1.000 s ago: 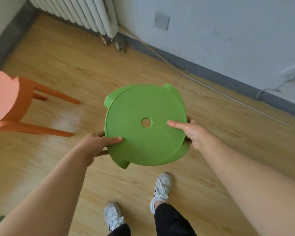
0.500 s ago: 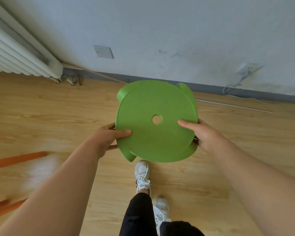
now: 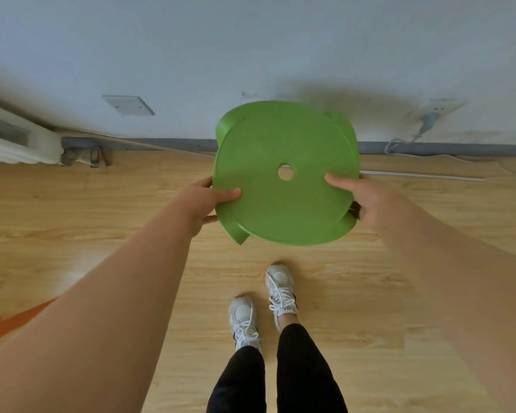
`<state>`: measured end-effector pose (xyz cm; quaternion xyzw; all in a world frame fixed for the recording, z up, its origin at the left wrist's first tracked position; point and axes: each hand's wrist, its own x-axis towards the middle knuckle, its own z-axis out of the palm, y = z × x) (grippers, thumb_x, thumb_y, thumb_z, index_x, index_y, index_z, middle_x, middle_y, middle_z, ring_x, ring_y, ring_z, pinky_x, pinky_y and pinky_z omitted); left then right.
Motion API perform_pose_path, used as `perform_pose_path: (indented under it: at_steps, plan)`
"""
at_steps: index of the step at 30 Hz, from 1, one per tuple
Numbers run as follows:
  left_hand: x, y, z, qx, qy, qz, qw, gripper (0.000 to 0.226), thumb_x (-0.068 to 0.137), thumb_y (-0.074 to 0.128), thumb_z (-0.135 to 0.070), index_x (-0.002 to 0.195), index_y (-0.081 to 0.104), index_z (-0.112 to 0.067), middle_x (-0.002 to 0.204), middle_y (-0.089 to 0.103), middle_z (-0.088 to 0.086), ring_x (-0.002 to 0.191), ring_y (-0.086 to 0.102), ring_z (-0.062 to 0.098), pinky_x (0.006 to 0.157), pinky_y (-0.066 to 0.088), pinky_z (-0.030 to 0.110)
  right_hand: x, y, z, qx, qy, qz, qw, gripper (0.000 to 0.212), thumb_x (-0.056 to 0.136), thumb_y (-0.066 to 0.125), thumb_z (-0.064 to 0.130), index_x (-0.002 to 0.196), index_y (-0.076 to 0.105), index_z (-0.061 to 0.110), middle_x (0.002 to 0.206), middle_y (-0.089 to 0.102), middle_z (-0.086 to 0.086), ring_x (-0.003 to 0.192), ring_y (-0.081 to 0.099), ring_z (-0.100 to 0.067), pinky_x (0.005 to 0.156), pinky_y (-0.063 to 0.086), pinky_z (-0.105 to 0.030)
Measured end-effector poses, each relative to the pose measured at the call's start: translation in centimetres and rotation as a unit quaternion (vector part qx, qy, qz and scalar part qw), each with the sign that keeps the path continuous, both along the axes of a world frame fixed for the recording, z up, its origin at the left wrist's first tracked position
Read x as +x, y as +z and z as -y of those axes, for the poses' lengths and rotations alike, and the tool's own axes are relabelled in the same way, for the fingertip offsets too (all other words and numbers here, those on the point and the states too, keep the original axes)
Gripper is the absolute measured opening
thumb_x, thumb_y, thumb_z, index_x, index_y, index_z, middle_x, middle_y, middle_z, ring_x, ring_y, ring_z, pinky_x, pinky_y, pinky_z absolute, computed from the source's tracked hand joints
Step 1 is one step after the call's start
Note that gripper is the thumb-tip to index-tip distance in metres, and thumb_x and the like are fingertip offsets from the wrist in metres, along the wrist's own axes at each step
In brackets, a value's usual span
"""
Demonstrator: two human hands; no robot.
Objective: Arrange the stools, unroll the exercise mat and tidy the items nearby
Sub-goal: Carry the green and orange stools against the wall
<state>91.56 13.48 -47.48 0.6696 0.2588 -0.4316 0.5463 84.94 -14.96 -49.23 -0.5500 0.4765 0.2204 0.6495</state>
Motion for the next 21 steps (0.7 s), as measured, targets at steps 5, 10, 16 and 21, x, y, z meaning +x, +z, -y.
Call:
perform_pose_path:
  at_steps: [5,10,16,21]
  plan:
    - [2.4,-2.3,2.8,0.002,0.016,-0.014,1.000,0.055,0.079,0.076,-0.014,0.130,0.057,-0.022,0.113,0.069,-0.007,0.100,0.064,0.012,0.076,0.050,0.032,3.3,-1.6,2.8,-0.009,0.018,0.000,1.000,0.055,0.066,0.087,0.024,0.115,0.064,0.017,0.108,0.072,-0.001,0.099,0.067,-0.021,0.086,0.052,-0.040]
    - [3.1,-4.1,4.6,0.000,0.041,-0.023,0.999,0.060,0.080,0.074,-0.010,0.135,0.053,-0.025,0.117,0.068,-0.005,0.103,0.063,0.013,0.072,0.050,0.031,4.5,-3.2,4.2,0.005,-0.005,-0.002,1.000,0.038,0.074,0.082,0.016,0.108,0.063,0.018,0.098,0.072,0.000,0.090,0.068,-0.019,0.067,0.052,-0.035]
    - [1.8,-4.5,4.8,0.002,0.053,-0.032,0.998,0.059,0.084,0.067,-0.001,0.137,0.050,-0.021,0.117,0.066,-0.003,0.096,0.064,0.012,0.070,0.049,0.025,4.0,-3.6,4.3,0.007,0.047,-0.040,0.998,0.056,0.073,0.080,0.012,0.124,0.059,0.013,0.117,0.067,-0.003,0.107,0.063,-0.024,0.097,0.047,-0.045]
    - [0.8,-4.1,5.8,0.059,0.049,0.017,0.997,0.054,0.086,0.065,-0.002,0.136,0.050,-0.016,0.122,0.062,0.004,0.103,0.061,0.021,0.089,0.048,0.032,4.8,-2.9,3.1,-0.050,0.055,-0.064,0.995,0.055,0.077,0.073,0.009,0.128,0.053,0.012,0.122,0.062,-0.006,0.107,0.061,-0.027,0.097,0.047,-0.047]
